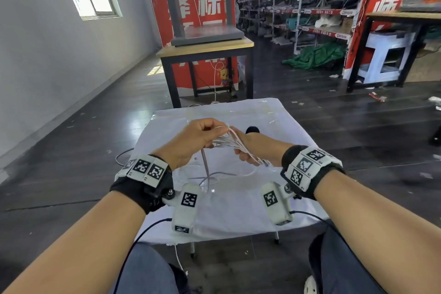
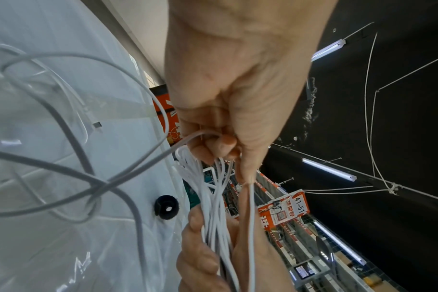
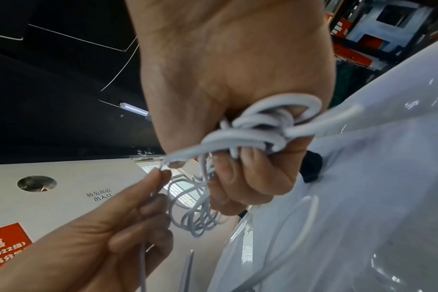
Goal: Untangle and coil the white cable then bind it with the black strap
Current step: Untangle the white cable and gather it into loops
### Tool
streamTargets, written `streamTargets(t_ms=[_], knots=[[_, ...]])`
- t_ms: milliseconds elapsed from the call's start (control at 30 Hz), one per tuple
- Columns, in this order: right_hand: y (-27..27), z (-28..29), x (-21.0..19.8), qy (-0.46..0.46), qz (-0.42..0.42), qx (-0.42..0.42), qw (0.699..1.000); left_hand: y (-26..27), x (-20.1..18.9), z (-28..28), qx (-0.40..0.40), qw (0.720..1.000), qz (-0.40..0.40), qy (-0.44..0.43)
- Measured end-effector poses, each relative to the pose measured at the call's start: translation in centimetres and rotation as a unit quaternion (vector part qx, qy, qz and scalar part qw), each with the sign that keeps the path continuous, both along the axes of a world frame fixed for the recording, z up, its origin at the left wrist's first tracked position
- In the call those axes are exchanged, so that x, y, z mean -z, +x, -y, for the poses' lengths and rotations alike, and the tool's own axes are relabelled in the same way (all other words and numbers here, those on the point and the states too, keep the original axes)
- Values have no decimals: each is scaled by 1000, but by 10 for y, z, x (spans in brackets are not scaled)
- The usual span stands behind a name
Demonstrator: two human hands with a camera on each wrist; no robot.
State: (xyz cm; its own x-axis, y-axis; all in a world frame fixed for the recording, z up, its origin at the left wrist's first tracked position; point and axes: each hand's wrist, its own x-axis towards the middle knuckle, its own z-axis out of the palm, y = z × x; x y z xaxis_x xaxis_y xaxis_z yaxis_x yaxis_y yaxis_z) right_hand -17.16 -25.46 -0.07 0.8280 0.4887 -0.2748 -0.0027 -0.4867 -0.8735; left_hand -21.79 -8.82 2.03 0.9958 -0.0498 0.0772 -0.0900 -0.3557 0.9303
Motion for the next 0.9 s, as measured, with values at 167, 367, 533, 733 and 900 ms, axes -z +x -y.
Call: streamTargets(t_ms=[167, 367, 533, 733, 900], knots=[[-5, -5, 0, -9, -6, -42, 999, 7, 8, -2, -88, 996, 19, 3], [-6, 0, 3, -30, 24, -90, 995, 11, 14, -15, -147, 988, 42, 36], [-3, 2, 0, 71, -11, -63, 995, 9, 16, -22, -162, 985, 3, -53], [-2, 1, 0, 109, -26, -62, 992, 10, 20, -19, -166, 969, -63, -172], [-4, 3, 4, 121, -42, -58, 990, 13, 19, -17, -149, 971, -93, -163]])
